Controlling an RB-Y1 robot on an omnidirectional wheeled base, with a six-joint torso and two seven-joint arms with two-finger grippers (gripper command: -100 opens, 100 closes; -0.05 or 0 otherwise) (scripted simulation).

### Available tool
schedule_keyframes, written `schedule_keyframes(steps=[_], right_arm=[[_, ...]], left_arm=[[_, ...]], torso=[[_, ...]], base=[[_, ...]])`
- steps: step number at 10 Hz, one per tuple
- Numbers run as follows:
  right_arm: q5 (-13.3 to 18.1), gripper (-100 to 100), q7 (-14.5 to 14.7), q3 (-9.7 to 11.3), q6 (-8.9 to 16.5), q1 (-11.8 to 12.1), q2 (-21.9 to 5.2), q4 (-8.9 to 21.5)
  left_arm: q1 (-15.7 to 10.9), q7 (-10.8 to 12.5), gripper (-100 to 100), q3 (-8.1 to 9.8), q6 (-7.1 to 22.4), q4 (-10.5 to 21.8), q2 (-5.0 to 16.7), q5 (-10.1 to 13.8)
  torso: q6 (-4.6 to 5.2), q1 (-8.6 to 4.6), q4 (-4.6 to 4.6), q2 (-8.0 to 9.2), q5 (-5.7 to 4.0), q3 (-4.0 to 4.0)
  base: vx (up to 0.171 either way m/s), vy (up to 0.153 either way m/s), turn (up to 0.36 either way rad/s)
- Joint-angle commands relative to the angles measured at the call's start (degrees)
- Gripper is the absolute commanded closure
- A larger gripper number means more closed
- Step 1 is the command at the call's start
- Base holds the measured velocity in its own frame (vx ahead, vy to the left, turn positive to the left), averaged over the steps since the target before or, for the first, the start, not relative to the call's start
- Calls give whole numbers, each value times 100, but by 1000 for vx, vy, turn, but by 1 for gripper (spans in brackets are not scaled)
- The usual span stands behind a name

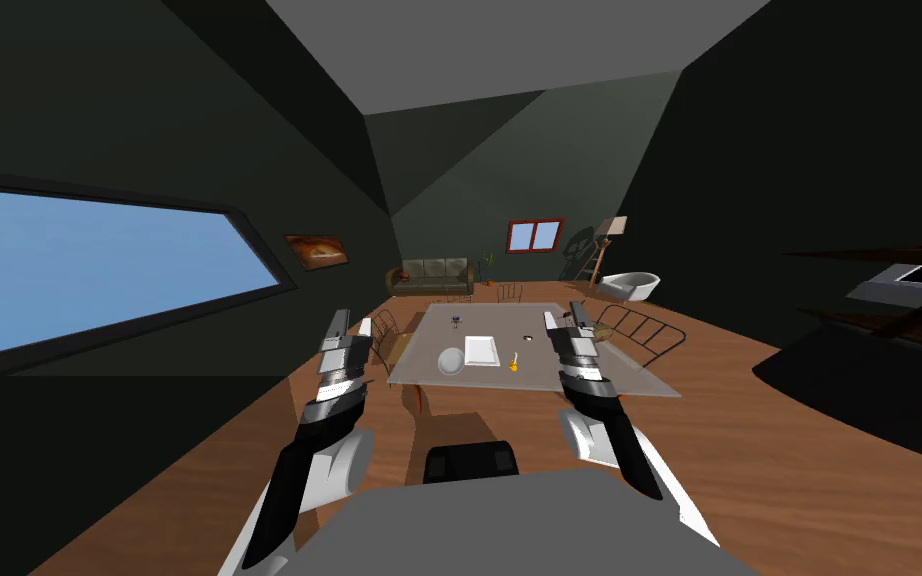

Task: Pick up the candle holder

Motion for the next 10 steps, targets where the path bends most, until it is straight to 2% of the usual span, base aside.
schedule_keyframes(steps=[1, 5, 6, 8, 9, 10], right_arm=[[111, -100, 57, 5, 3, 90, -179, 177], [488, -100, 253, 13, -2, 363, -592, 780], [488, -100, 253, 13, -2, 363, -592, 798], [749, -100, 391, 12, -17, 533, -818, 1154], [749, -100, 391, 12, -17, 533, -818, 1245], [893, -100, 468, 10, -29, 620, -934, 1498]], left_arm=[[0, 0, 0, 0, 0, 0, 0, 0], [-1, 0, 0, -1, 0, 0, 0, 0], [-1, 0, 0, -1, 0, 0, 0, 0], [-1, 0, 0, 0, 0, 0, 0, 0], [-1, 0, 0, 0, 0, 0, 0, 0], [0, 0, 0, 0, 0, 0, 0, 0]], torso=[[0, 0, 0, 0, 0, 0], [-2, 11, 4, 20, 2, 12], [-1, 10, 5, 23, 2, 13], [-1, 7, 3, 14, 1, 8], [-1, 8, 3, 16, 2, 9], [1, 6, 3, 14, 1, 9]], base=[[-24, 17, 101], [-52, 29, 145], [-41, 19, 40], [-35, 29, 161], [-35, 24, 67], [-41, 25, 133]])
